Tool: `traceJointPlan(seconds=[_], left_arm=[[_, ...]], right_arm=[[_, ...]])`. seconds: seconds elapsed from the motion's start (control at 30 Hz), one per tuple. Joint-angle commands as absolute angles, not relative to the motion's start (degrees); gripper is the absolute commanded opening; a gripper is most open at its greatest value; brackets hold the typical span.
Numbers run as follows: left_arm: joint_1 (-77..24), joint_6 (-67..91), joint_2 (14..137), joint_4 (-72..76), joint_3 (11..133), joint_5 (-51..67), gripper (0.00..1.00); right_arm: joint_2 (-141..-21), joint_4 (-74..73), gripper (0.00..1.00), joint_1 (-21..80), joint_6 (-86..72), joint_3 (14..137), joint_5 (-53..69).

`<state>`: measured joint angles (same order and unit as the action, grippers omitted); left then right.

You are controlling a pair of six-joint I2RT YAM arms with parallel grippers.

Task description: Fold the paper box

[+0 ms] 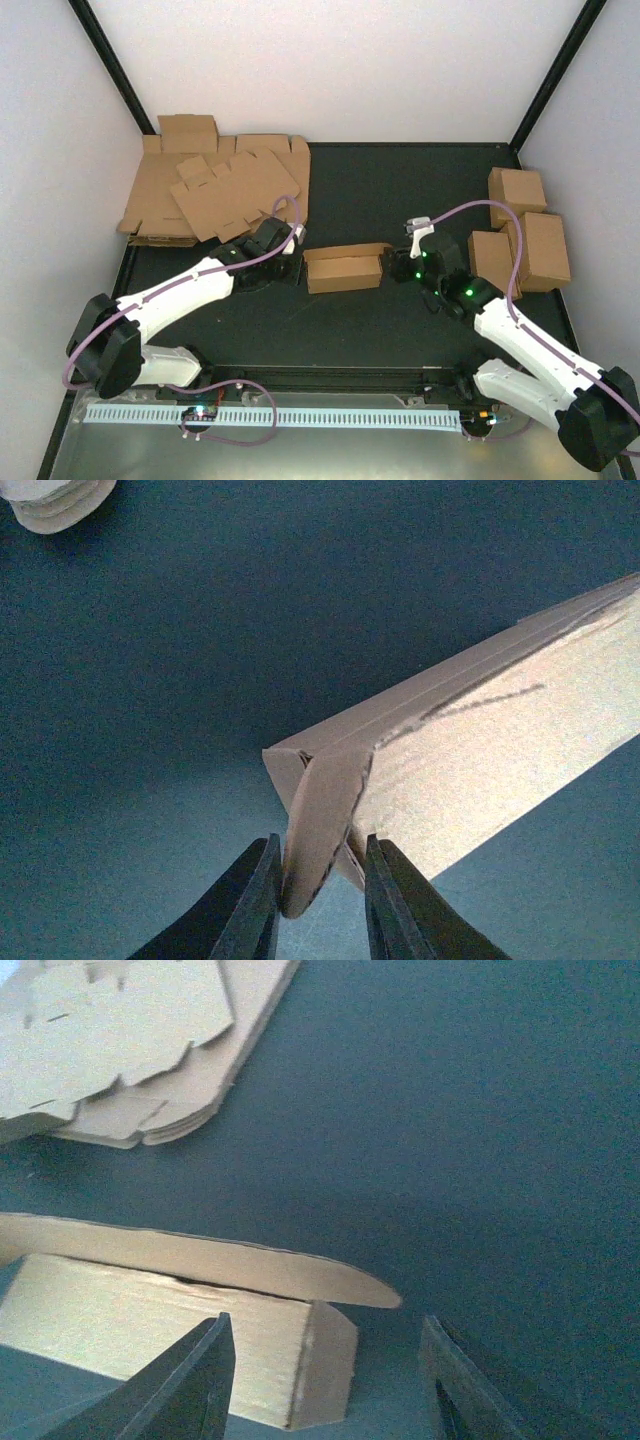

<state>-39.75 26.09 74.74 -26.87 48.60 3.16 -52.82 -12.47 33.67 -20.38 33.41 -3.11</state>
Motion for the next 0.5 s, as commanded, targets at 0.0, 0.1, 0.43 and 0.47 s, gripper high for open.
traceJointPlan(seconds=[0.0,0.1,0.43,0.47], left_arm=[[-39.31,27.89,71.91,-25.34,48.61,5.27,0.25],[-39.29,28.11,72.21,-25.15,48.27,5.12,0.25],[-39.36,28.41,72.81,-24.65,48.48,5.81,0.24],[-39.33,28.40,72.92,-24.55,48.52,6.04,0.24]], right_arm=[[-54.21,-16.18,0.54,31.17,-23.84,36.33,-9.54],[-54.05,-15.82,0.55,29.33,-22.98,36.73,-8.31],[-60.31,-15.16,0.60,26.87,-24.21,40.61,-7.42],[-61.32,-15.11,0.60,26.56,-24.44,41.17,-7.33]])
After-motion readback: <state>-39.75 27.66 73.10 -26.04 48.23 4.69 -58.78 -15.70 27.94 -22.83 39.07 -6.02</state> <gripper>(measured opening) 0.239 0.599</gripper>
